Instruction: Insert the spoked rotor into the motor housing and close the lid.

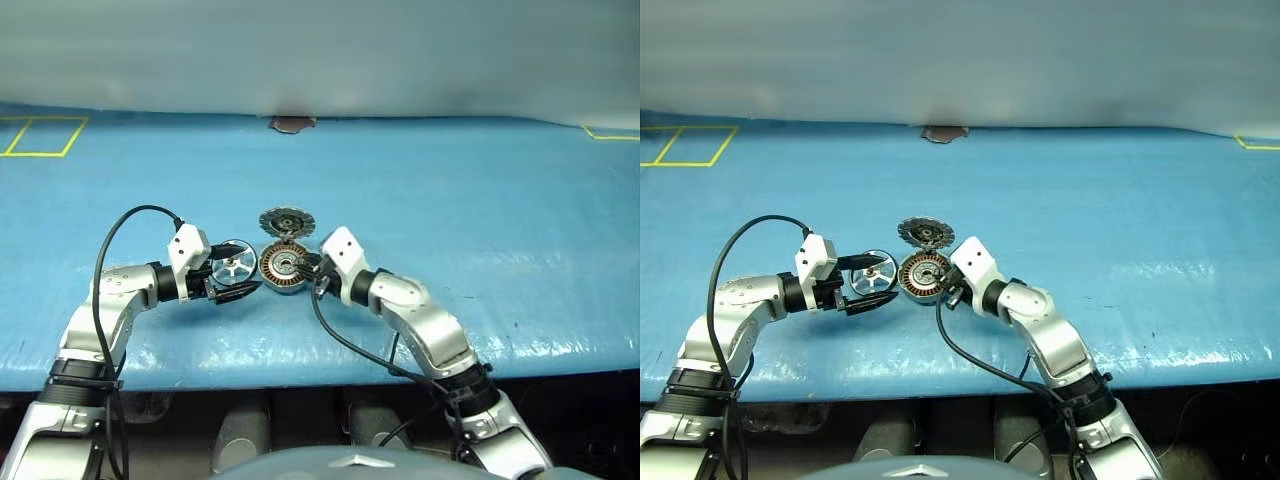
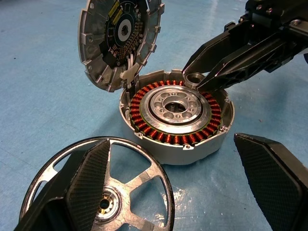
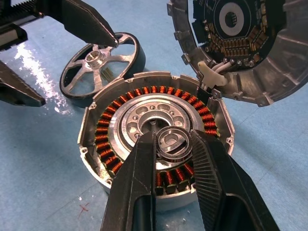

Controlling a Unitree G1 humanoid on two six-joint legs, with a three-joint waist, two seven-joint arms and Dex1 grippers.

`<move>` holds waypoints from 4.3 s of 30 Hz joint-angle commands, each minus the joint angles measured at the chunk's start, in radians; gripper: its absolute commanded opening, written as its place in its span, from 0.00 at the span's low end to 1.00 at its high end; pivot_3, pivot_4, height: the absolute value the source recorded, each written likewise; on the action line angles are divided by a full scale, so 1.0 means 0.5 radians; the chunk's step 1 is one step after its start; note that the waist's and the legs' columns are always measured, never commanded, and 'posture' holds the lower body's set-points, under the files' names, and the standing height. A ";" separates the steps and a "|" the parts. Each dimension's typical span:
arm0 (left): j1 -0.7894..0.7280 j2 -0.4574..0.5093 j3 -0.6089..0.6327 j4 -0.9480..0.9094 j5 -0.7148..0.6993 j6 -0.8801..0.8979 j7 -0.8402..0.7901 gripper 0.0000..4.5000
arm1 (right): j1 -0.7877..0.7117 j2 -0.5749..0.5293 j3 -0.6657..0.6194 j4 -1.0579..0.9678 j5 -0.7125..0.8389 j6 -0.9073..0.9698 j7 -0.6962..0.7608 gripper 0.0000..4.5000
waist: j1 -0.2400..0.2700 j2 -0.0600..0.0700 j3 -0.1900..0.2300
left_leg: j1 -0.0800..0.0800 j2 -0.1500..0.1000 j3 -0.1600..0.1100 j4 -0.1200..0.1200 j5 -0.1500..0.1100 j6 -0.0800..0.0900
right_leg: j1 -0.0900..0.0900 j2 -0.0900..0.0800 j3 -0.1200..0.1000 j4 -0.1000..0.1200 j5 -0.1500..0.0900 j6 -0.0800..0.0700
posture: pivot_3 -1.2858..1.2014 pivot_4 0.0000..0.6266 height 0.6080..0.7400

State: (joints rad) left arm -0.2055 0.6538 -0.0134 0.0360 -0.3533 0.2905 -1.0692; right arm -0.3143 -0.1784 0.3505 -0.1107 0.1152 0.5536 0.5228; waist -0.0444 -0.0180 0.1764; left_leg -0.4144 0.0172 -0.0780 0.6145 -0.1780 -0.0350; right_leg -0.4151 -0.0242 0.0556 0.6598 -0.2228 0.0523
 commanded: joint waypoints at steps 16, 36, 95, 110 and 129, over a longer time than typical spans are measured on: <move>0.015 0.019 0.047 -0.009 0.018 -0.050 0.052 1.00 | -0.125 0.101 0.073 0.132 -0.068 -0.059 0.020 0.16 | -0.012 0.000 0.000 | 0.000 0.000 0.000 0.000 0.000 0.000 | 0.000 0.000 0.000 0.000 0.000 0.000 | 0.52 0.24 1.00; 0.014 0.001 0.044 0.017 0.055 -0.088 0.074 1.00 | -0.101 0.108 0.055 0.015 -0.061 -0.075 0.023 0.39 | -0.019 0.000 0.000 | 0.000 0.000 0.000 0.000 0.000 0.000 | 0.000 0.000 0.000 0.000 0.000 0.001 | 0.52 0.24 1.00; 0.031 -0.025 0.044 0.015 0.066 -0.100 0.139 1.00 | -0.081 0.133 0.171 0.175 -0.251 -0.151 -0.039 0.01 | -0.035 0.000 0.000 | 0.003 0.000 0.000 0.000 0.000 0.000 | 0.002 0.000 0.000 0.001 0.001 0.001 | 0.52 0.24 1.00; 0.004 -0.077 0.198 -0.033 -0.143 0.056 0.190 1.00 | -0.011 0.081 0.013 -0.332 -0.131 -0.040 -0.071 0.01 | -0.033 0.000 0.000 | 0.001 0.000 -0.001 -0.001 0.000 0.000 | 0.000 0.000 0.000 0.001 0.001 0.001 | 0.52 0.24 1.00; 0.034 -0.019 0.303 -0.041 -0.212 0.365 0.335 1.00 | 0.011 -0.093 0.231 -0.340 -0.058 -0.205 0.187 0.65 | -0.033 0.000 0.000 | 0.001 0.002 0.000 0.000 0.000 0.000 | 0.000 0.000 0.000 0.000 0.000 0.000 | 0.52 0.24 1.00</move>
State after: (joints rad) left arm -0.1678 0.6451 0.0924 0.0175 -0.4215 0.4301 -0.9246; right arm -0.2914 -0.2244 0.4484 -0.2756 0.1208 0.4941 0.6263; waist -0.0609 -0.0180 0.1764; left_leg -0.4143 0.0178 -0.0778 0.6144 -0.1781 -0.0352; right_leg -0.4155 -0.0240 0.0555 0.6600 -0.2226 0.0525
